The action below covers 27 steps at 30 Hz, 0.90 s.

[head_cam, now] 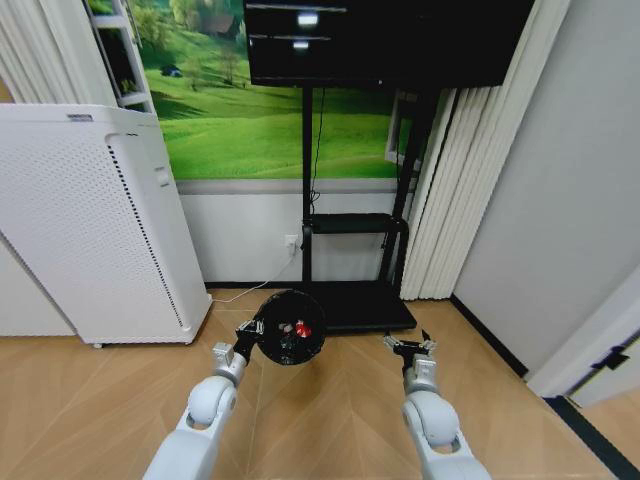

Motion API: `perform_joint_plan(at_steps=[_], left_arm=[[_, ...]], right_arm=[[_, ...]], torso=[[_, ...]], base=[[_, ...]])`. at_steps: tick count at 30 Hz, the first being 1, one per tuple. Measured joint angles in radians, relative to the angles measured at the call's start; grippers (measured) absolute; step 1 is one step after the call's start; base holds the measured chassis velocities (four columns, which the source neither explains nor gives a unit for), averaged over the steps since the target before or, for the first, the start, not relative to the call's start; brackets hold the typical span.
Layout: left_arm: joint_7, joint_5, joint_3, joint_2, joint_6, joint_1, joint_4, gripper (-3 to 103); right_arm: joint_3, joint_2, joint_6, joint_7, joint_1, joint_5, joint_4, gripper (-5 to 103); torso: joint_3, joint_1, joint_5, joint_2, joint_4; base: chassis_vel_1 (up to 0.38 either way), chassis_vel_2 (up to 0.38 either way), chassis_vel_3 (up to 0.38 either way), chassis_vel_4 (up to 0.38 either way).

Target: Pick up the trash bin and place the garbage on the floor into it.

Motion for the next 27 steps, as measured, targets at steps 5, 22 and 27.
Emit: perform_joint_plan(at_steps=[5,22,27], left_arm=[[0.001,0.000,0.000,0.002,0.000,0.001,-0.004,4],[0.008,-0.004,-0.011,0.022,0.006,0.017,-0.032,4],[0.009,-0.005,-0.017,0.023,0.006,0.023,-0.040,4]], right_arm=[[0.001,0.000,-0.002,0.000,-0.006,0.000,0.007,100],[-0.005,0.004,-0.006,-0.005,-0.024,-0.026,0.022,100],[-0.005,0.005,-0.006,-0.005,-0.031,-0.031,0.027,100]], torso=[[0.000,0.000,-0.0002,0.000,0.0000],[0.000,0.000,0.0000,0.000,0.0000],[0.000,0.000,0.0001,0.000,0.0001]], base=[[0.105,0.102,-0.113,-0.088],[0.098,0.100,-0.096,-0.104],[0.112,0.101,-0.113,-0.096]])
